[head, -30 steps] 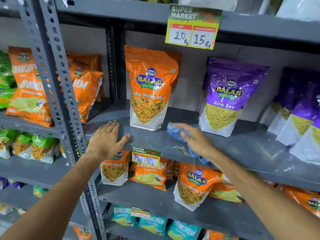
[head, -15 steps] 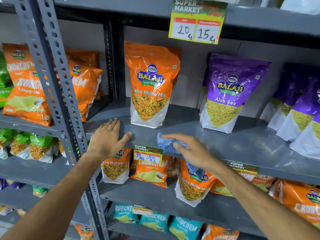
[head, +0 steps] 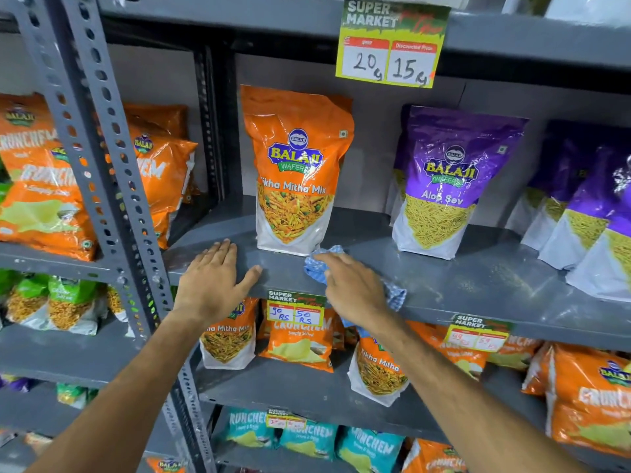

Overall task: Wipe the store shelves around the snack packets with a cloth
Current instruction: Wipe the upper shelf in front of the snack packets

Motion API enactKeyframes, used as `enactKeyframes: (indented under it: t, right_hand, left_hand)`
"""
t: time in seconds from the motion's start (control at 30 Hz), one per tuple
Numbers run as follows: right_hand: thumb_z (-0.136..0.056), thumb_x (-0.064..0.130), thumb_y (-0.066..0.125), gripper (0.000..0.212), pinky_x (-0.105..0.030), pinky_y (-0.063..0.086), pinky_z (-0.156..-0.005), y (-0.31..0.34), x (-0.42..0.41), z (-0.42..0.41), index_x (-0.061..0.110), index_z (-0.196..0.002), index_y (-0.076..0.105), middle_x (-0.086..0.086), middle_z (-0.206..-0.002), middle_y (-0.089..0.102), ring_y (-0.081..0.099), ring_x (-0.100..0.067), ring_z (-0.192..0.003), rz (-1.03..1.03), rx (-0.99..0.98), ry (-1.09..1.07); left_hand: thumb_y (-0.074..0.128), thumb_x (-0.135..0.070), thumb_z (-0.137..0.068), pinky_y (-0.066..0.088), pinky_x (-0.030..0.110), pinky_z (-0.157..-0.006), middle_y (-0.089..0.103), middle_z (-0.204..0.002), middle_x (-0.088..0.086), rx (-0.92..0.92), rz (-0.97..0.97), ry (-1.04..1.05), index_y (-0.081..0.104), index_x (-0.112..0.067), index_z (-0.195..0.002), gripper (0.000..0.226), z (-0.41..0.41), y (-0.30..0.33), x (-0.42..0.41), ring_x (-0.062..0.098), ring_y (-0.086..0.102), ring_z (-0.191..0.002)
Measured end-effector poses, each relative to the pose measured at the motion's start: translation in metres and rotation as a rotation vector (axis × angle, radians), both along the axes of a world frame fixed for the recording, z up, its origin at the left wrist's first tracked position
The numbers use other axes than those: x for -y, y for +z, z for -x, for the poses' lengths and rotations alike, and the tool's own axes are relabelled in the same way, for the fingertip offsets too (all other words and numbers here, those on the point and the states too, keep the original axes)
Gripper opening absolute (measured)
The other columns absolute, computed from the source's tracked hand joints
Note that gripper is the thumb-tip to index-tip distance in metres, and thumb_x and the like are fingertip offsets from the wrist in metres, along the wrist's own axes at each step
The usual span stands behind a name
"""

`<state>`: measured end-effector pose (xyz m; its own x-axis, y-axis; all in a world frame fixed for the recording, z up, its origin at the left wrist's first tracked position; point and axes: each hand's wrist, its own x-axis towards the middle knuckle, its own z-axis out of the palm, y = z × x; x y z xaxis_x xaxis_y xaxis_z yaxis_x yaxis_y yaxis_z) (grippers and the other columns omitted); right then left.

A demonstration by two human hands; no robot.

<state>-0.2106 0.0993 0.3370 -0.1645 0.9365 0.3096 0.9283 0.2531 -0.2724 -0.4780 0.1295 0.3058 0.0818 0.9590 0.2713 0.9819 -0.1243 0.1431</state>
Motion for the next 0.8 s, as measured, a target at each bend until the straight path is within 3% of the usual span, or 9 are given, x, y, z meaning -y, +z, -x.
enactKeyframes:
  t: [0.2, 0.33, 0.47, 0.6, 0.8]
  right_hand:
    - [-0.104, 0.022, 0.044, 0.044, -0.037, 0.047, -0.099, 0.000, 0.020, -0.010, 0.041, -0.144, 0.047, 0.013, -0.151, 0.050, 0.051, -0.014, -0.133, -0.016, 0.004, 0.139]
    - [-0.105, 0.032, 0.044, 0.043, -0.037, 0.043, -0.107, 0.002, 0.014, -0.040, 0.040, -0.147, 0.046, 0.012, -0.154, 0.049, 0.046, -0.014, -0.140, 0.005, -0.022, 0.014]
    - [-0.104, 0.032, 0.046, 0.044, -0.035, 0.040, -0.109, 0.005, 0.018, -0.075, 0.036, -0.148, 0.047, 0.008, -0.154, 0.050, 0.045, -0.016, -0.141, 0.012, -0.018, -0.076]
    - [-0.105, 0.030, 0.044, 0.043, -0.038, 0.042, -0.108, 0.004, 0.027, -0.114, 0.033, -0.147, 0.048, 0.004, -0.150, 0.054, 0.047, -0.020, -0.139, 0.019, -0.053, -0.167]
    - [-0.106, 0.034, 0.042, 0.042, -0.043, 0.048, -0.104, 0.001, 0.041, -0.187, 0.038, -0.148, 0.043, 0.007, -0.149, 0.055, 0.053, -0.022, -0.135, 0.033, -0.061, -0.293]
  left_hand:
    - [0.011, -0.061, -0.105, 0.002, 0.035, -0.131, 0.005, -0.174, 0.008, 0.060, -0.179, -0.203, 0.013, -0.006, -0.164, 0.081, -0.028, -0.018, 0.032, 0.019, 0.003, -0.162]
    - [0.021, -0.059, -0.107, 0.011, 0.038, -0.130, 0.018, -0.172, 0.013, -0.040, -0.220, -0.404, 0.024, -0.002, -0.162, 0.079, -0.077, -0.020, 0.038, 0.024, 0.019, -0.160]
    - [0.023, -0.072, -0.101, 0.006, 0.032, -0.129, 0.024, -0.170, 0.015, -0.112, -0.190, -0.492, 0.029, -0.003, -0.161, 0.091, -0.130, -0.001, 0.028, 0.026, 0.026, -0.159]
    - [0.010, -0.086, -0.088, 0.000, 0.032, -0.129, 0.010, -0.175, 0.011, -0.156, -0.060, -0.525, 0.012, -0.005, -0.165, 0.111, -0.175, 0.011, 0.018, 0.021, 0.009, -0.162]
    - [0.018, -0.095, -0.083, -0.005, 0.029, -0.127, 0.001, -0.176, 0.007, -0.171, 0.047, -0.571, 0.004, -0.009, -0.166, 0.120, -0.224, 0.024, 0.007, 0.018, 0.000, -0.162]
